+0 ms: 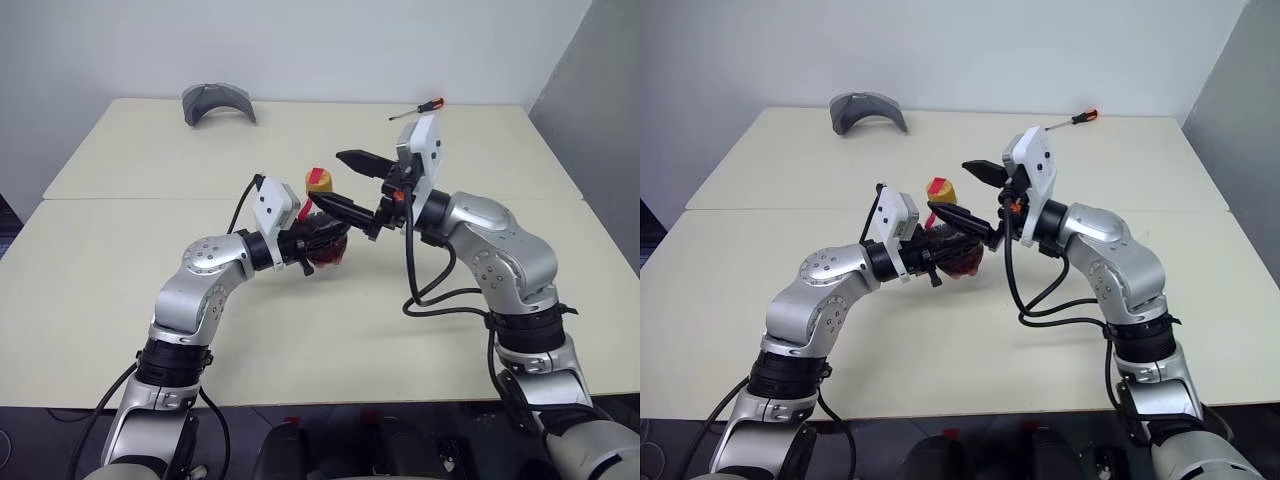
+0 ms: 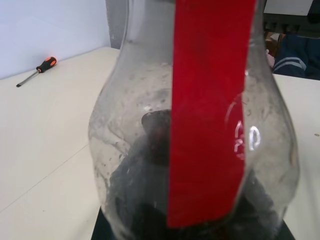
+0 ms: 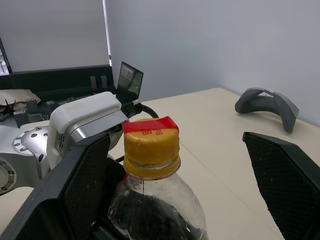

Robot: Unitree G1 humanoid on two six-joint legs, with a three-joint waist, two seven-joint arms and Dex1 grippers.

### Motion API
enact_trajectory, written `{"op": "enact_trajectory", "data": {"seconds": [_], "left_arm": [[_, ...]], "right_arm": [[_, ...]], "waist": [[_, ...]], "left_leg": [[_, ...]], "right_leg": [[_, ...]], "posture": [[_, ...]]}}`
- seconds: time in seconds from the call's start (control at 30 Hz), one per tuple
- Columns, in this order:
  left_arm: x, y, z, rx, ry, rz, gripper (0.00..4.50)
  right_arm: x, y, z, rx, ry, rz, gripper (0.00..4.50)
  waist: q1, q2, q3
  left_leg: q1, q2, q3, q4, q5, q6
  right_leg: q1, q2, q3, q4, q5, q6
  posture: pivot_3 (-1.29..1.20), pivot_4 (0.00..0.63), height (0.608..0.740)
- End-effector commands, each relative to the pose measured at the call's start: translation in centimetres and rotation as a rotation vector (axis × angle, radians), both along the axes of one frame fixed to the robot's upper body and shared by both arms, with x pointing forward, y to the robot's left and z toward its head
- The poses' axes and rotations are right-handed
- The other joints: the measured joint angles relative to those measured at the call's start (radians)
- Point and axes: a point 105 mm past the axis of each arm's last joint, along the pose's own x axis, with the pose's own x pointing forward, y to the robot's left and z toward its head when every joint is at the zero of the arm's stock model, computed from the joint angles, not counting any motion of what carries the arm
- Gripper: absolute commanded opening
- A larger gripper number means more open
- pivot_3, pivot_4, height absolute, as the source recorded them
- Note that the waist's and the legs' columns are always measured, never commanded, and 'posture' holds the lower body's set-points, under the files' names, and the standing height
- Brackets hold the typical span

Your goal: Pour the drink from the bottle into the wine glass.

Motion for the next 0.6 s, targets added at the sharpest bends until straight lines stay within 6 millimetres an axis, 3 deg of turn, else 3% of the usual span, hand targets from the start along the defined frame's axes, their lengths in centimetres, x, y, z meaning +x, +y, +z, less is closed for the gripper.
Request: {"op": "enact_trajectory", "data": {"seconds": [0.03,0.6], "left_arm": [[-0.4,-0.4,1.5,-0.016,-0.060,-0.027,1.01],[-0.5,-0.4,1.4,-0.022,-0.057,-0.024,1.01]], "right_arm": [[-0.4,-0.8,1.4,0.025,-0.060,-0.013,4.50],[0.9,-3.2,0.6,-0.006,-0.058,-0.112,4.50]], "waist": [[0.000,0.000,0.000],[0.001,0.000,0.000]], "left_leg": [[0.000,0.000,0.000,0.000,0.000,0.000],[0.000,0.000,0.000,0.000,0.000,0.000]], "right_leg": [[0.000,0.000,0.000,0.000,0.000,0.000],[0.000,0.000,0.000,0.000,0.000,0.000]], "posture": [[0.00,0.150,0.740],[0.00,0.150,0.740]]}}
